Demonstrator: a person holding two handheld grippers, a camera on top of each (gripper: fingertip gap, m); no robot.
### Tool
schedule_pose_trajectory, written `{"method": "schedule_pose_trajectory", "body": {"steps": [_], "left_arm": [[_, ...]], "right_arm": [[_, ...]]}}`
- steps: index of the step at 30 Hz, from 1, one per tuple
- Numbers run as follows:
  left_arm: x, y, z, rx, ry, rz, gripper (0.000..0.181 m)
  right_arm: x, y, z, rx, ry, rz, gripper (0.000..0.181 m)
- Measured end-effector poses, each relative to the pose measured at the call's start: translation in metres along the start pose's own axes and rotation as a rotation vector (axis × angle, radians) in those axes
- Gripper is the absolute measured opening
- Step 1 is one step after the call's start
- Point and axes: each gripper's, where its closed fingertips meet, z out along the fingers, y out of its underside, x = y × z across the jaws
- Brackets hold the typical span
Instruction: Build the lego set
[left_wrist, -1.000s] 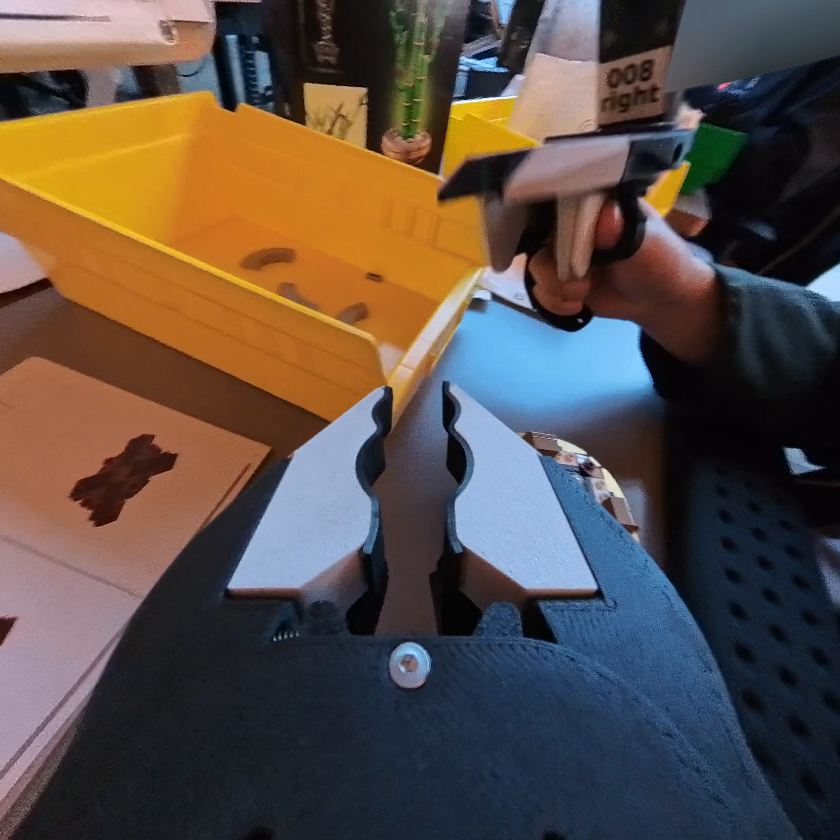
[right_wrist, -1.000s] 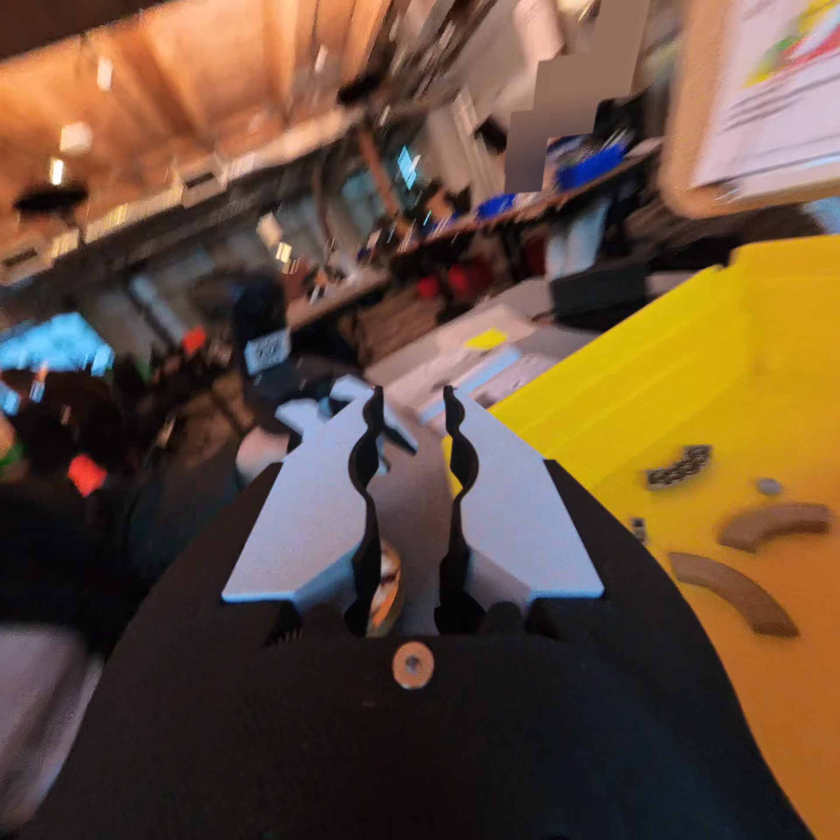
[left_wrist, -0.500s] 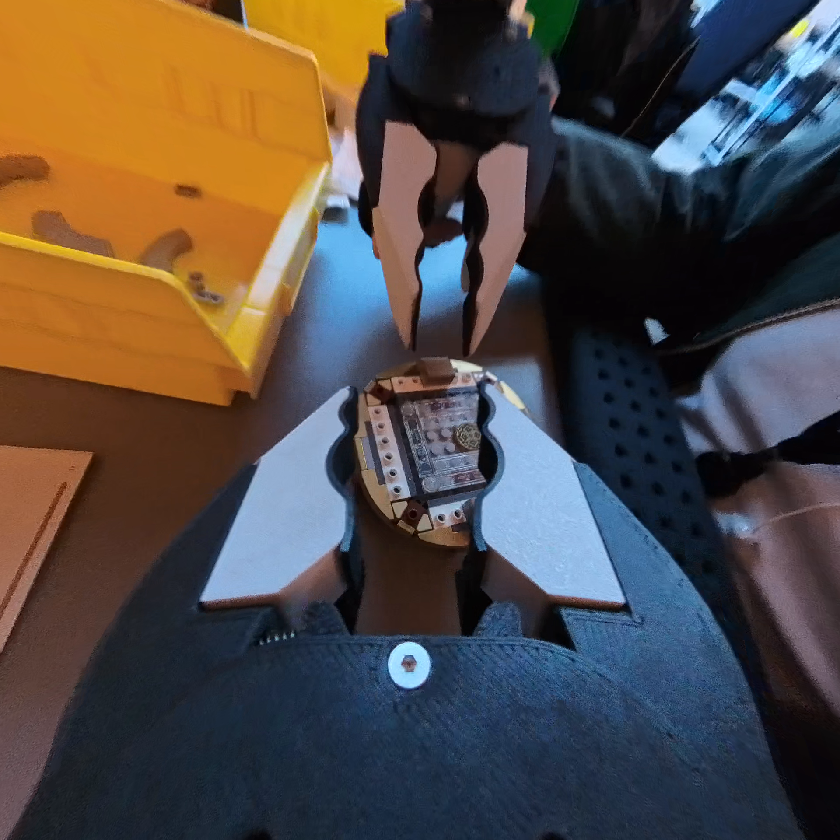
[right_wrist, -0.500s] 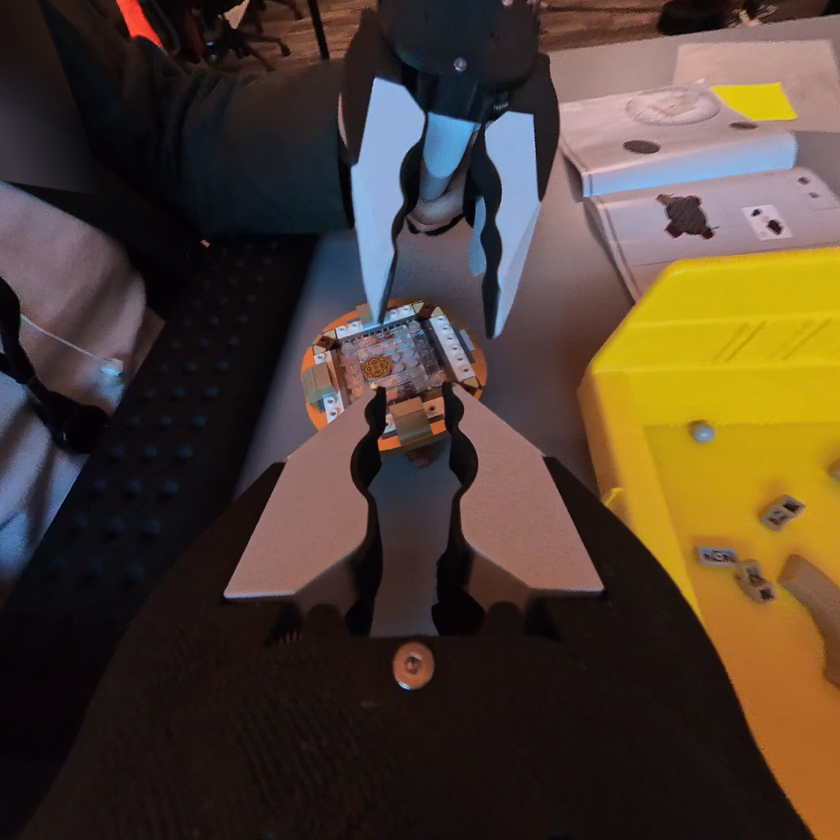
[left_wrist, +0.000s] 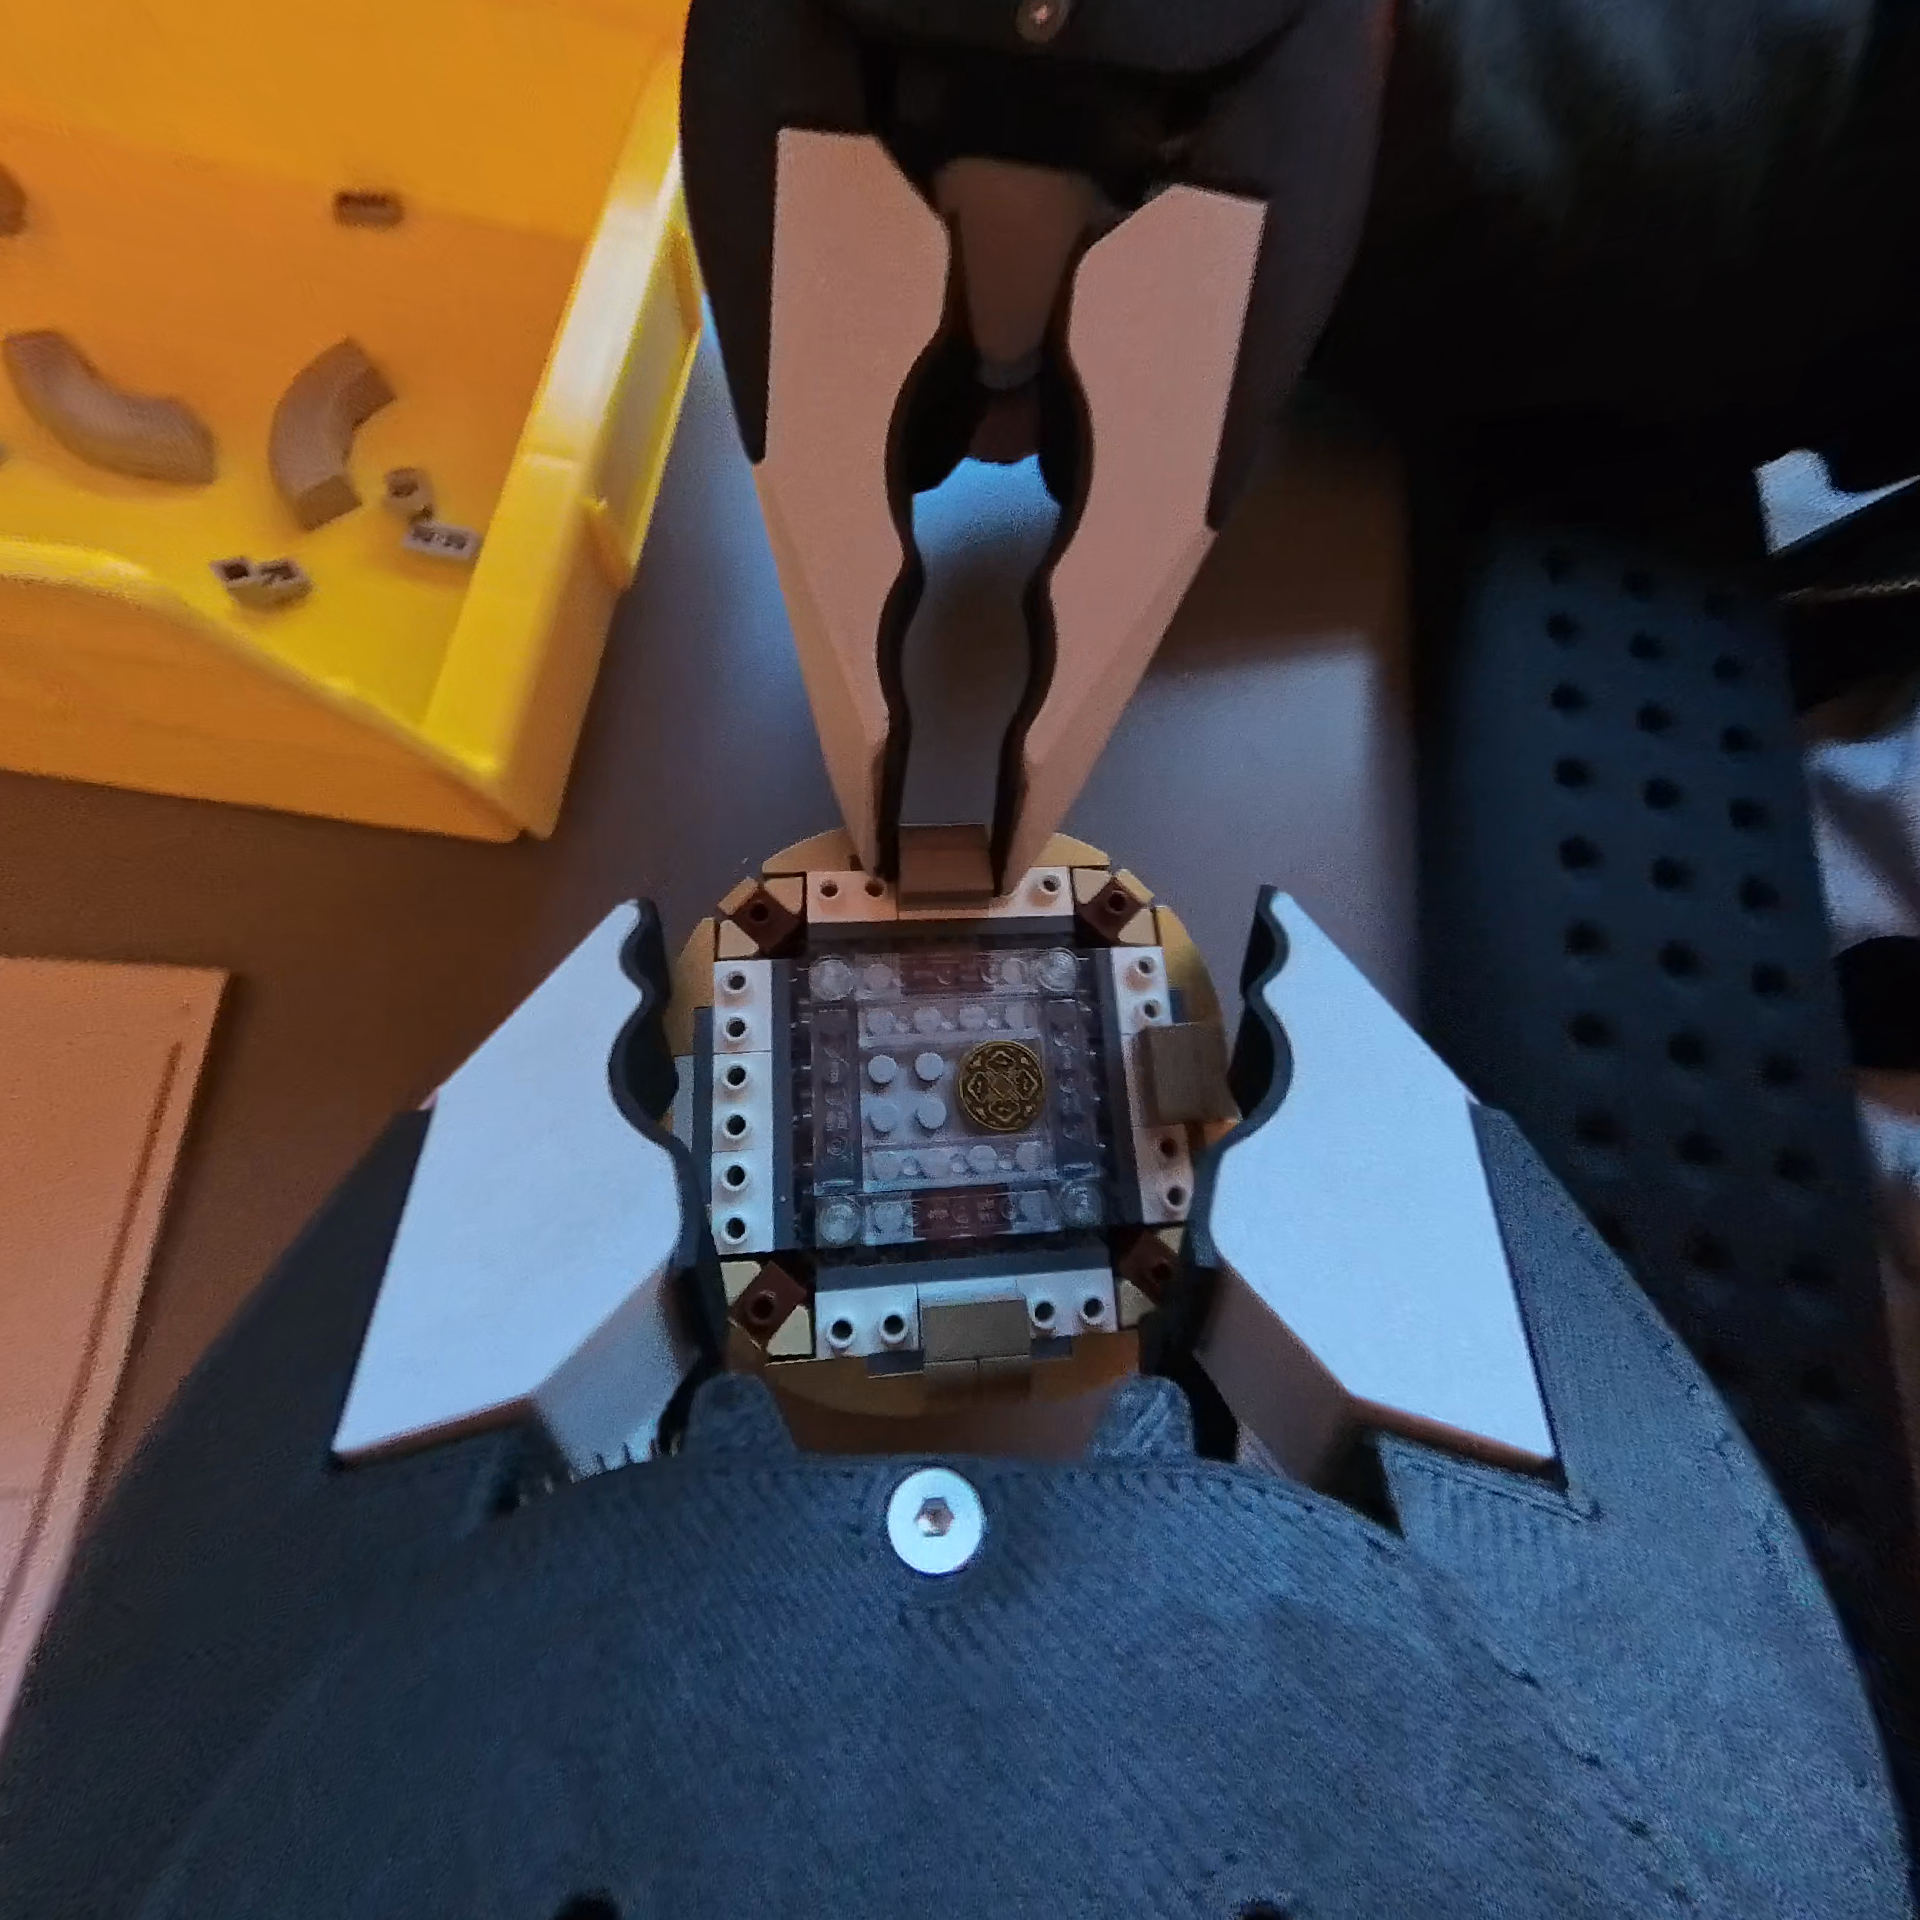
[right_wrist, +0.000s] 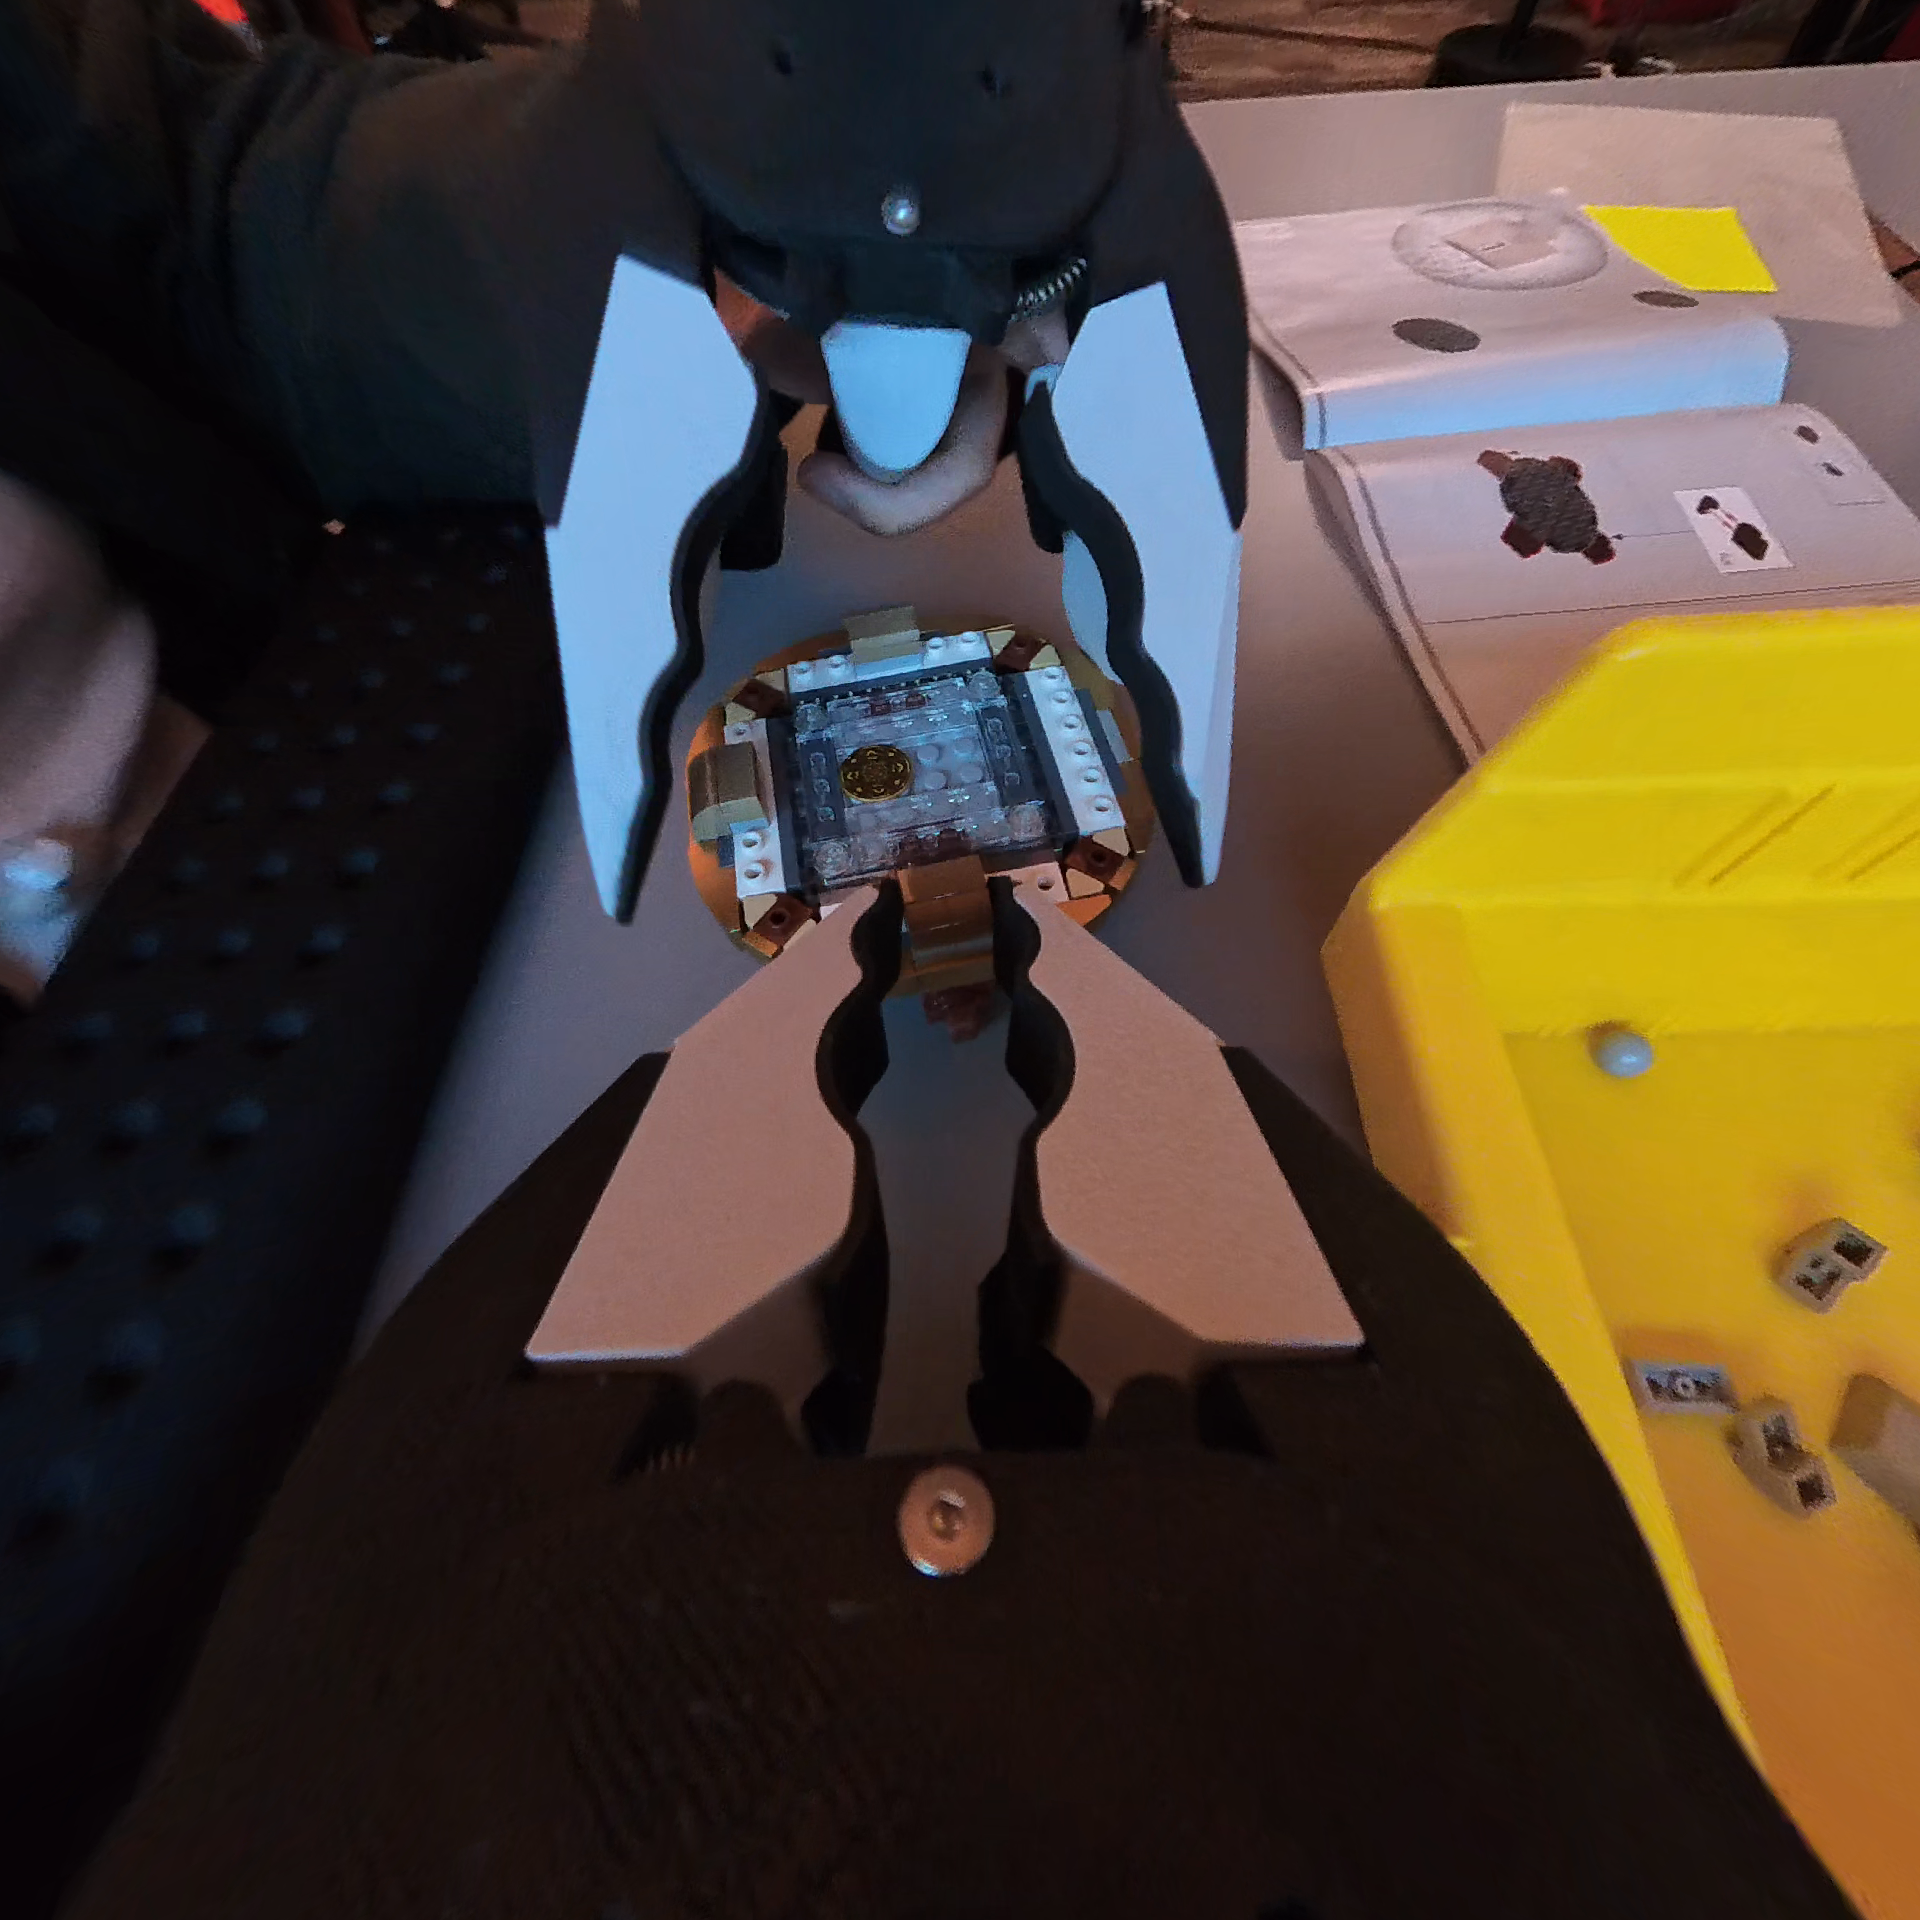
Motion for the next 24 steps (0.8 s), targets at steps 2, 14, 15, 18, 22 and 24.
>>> {"method": "schedule_pose_trajectory", "body": {"steps": [2,14,15,18,22,24], "left_arm": [[-0.004,0.007,0.000,-0.037,-0.029,0.021,0.107],[0.000,0.014,-0.002,-0.092,-0.030,0.080,0.107],[0.000,0.014,-0.002,-0.091,-0.029,0.082,0.107],[0.000,0.014,-0.002,-0.093,-0.028,0.076,0.107],[0.002,0.014,-0.002,-0.099,-0.016,0.084,0.107],[0.002,0.013,-0.002,-0.091,-0.013,0.080,0.107]], "right_arm": [[0.001,-0.003,0.006,0.014,0.014,0.002,0.015],[-0.004,-0.004,0.007,0.016,-0.014,-0.041,0.014],[-0.004,-0.004,0.007,0.020,-0.025,-0.019,0.014],[-0.004,-0.005,0.007,0.050,-0.059,0.057,0.014],[0.006,-0.062,-0.029,0.410,-0.147,0.241,0.013],[0.016,-0.057,-0.040,0.398,-0.089,0.214,0.013]]}}
